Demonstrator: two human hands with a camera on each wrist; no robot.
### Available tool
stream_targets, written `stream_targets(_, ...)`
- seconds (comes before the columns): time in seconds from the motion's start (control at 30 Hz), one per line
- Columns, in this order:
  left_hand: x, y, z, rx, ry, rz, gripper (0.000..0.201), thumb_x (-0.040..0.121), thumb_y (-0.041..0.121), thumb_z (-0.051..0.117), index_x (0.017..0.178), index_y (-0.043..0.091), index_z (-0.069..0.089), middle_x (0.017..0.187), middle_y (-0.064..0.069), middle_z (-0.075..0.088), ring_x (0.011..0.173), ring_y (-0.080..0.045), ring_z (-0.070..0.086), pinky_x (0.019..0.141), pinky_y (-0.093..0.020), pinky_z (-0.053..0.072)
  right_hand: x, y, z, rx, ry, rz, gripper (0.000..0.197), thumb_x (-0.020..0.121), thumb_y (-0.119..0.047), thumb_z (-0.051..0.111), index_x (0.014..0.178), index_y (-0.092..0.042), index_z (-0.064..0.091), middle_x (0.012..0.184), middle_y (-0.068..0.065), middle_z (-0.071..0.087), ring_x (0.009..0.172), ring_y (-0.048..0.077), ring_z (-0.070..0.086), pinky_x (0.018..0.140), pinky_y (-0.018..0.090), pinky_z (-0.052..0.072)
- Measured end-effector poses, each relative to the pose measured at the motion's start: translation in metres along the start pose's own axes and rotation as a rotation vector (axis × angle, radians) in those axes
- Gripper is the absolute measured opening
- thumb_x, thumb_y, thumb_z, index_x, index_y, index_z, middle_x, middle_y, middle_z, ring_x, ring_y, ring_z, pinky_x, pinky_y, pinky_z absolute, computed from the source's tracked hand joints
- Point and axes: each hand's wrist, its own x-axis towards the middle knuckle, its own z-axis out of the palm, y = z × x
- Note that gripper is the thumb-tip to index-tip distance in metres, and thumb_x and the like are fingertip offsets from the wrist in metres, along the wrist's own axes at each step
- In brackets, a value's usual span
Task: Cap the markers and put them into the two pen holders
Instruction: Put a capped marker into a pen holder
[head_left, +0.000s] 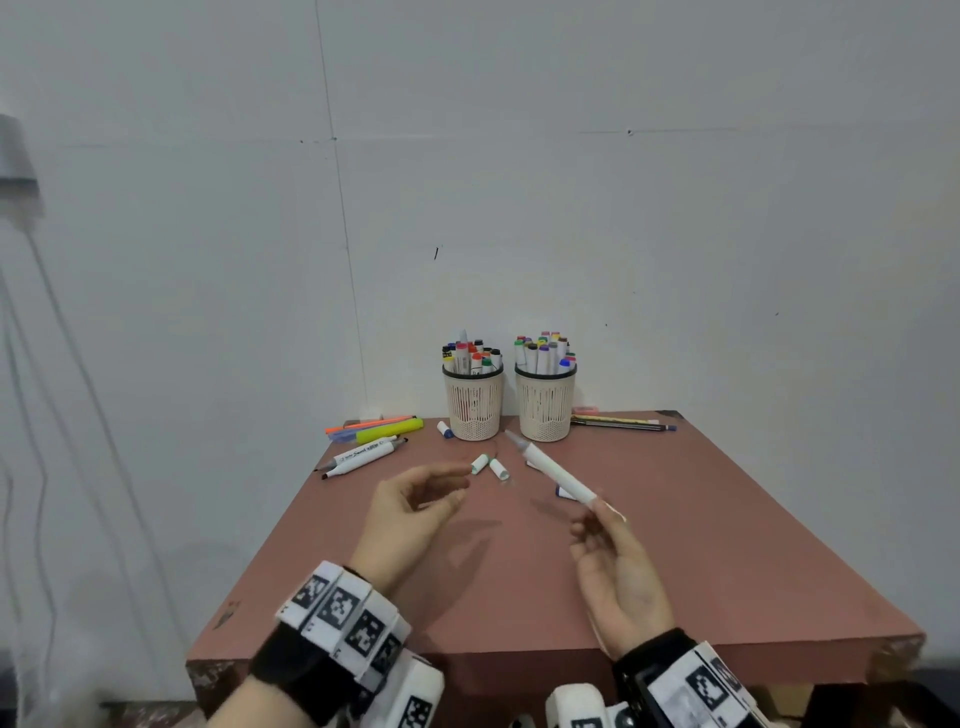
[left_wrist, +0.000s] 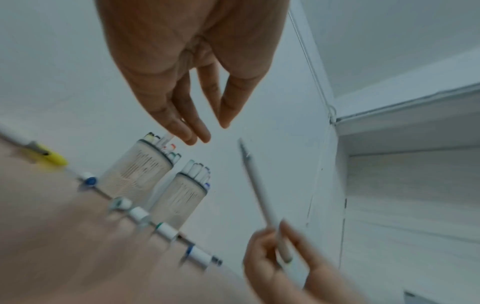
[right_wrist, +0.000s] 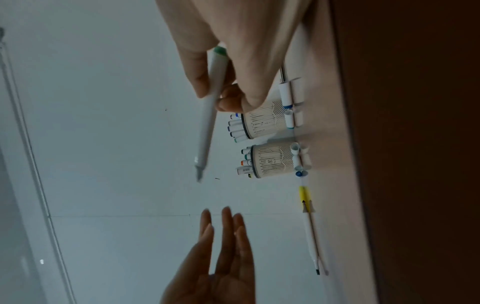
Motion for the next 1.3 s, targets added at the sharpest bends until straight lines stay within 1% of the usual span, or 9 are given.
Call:
stream_targets(0.27,0.075,0.023,-0.006,0.441,-0.119,-0.020,0.028,0.082,-0.003,0.060,0.082,0.025,0.067,0.088,-0.003,0.071,0.087,-0.013,0.066,0.083,-0.025,0.050,0.001,-0.003,0.002,0.076,0.008,0.013,0.015,0.089,-0.011,0.055,0.101,-0.007,0.064,0.094,0.007,0.061,0.081,0.015,0.057,0.060,0.017,0.055)
stream_targets(0.5,0.138,0.000,0.020,1.009,-0.338,-0.074,0.034,0.086,0.003,0.054,0.112,0.020,0.067,0.105,-0.001,0.066,0.101,-0.014,0.061,0.081,-0.018,0.045,0.001,-0.002,0.004,0.057,0.014,0.005,0.028,0.088,-0.011,0.056,0.070,-0.011,0.078,0.087,0.005,0.067,0.078,0.015,0.057,0.060,0.019,0.055)
stream_targets(0.67,0.167,-0.018,0.032,1.165,-0.500,-0.138,0.036,0.086,0.034,0.066,0.120,0.023,0.064,0.118,-0.001,0.064,0.108,-0.018,0.059,0.091,-0.025,0.046,0.002,-0.003,0.005,0.063,0.008,0.009,0.016,0.088,-0.011,0.056,0.085,-0.008,0.072,0.077,0.005,0.071,0.079,0.015,0.056,0.060,0.018,0.055)
stream_targets(0.83,0.183,-0.031,0.043,1.212,-0.573,-0.174,0.031,0.082,0.022,0.070,0.112,0.019,0.069,0.120,-0.001,0.063,0.108,-0.019,0.059,0.090,-0.026,0.047,0.009,-0.001,0.005,0.051,-0.016,0.016,0.017,0.074,-0.013,0.062,0.067,-0.011,0.078,0.077,0.005,0.071,0.077,0.015,0.056,0.058,0.018,0.055)
stream_targets(0.93,0.187,-0.036,0.046,1.214,-0.590,-0.206,0.025,0.080,0.011,0.070,0.105,0.014,0.071,0.101,0.000,0.068,0.089,-0.017,0.062,0.071,-0.020,0.050,0.012,-0.001,0.003,0.063,-0.016,0.022,0.014,0.072,-0.013,0.064,0.067,-0.010,0.078,0.080,0.007,0.071,0.077,0.015,0.056,0.059,0.019,0.056)
stream_targets(1.0,0.188,-0.039,0.046,1.205,-0.613,-0.223,0.021,0.081,0.004,0.067,0.101,0.010,0.071,0.085,0.001,0.064,0.075,-0.015,0.057,0.055,-0.014,0.045,0.013,0.000,0.002,0.069,-0.025,0.025,0.008,0.061,-0.014,0.078,0.069,-0.010,0.078,0.081,0.007,0.070,0.075,0.015,0.058,0.058,0.020,0.055)
stream_targets(1.1,0.185,-0.038,0.041,1.309,-0.556,-0.211,0.008,0.084,0.014,0.065,0.081,0.018,0.059,0.082,0.001,0.056,0.073,-0.015,0.052,0.058,-0.019,0.042,0.019,0.001,-0.003,0.067,-0.055,0.020,0.058,0.020,-0.017,0.098,0.074,-0.010,0.078,0.081,0.007,0.071,0.069,0.015,0.062,0.058,0.021,0.055)
stream_targets(1.13,0.182,-0.034,0.040,1.328,-0.571,-0.231,0.007,0.083,0.015,0.065,0.080,0.018,0.059,0.080,0.001,0.057,0.071,-0.014,0.054,0.059,-0.020,0.043,0.018,0.001,-0.003,0.066,-0.052,0.019,0.059,0.019,-0.016,0.098,0.074,-0.010,0.078,0.081,0.007,0.071,0.069,0.015,0.062,0.058,0.021,0.055)
stream_targets(1.3,0.171,-0.025,0.019,1.421,-0.659,-0.300,0.038,0.069,0.013,0.073,0.106,0.020,0.071,0.104,-0.003,0.071,0.095,-0.022,0.066,0.085,-0.035,0.055,0.013,0.001,0.003,0.064,-0.019,0.023,0.025,0.066,-0.011,0.071,0.090,-0.008,0.071,0.084,0.007,0.066,0.075,0.015,0.057,0.058,0.019,0.055)
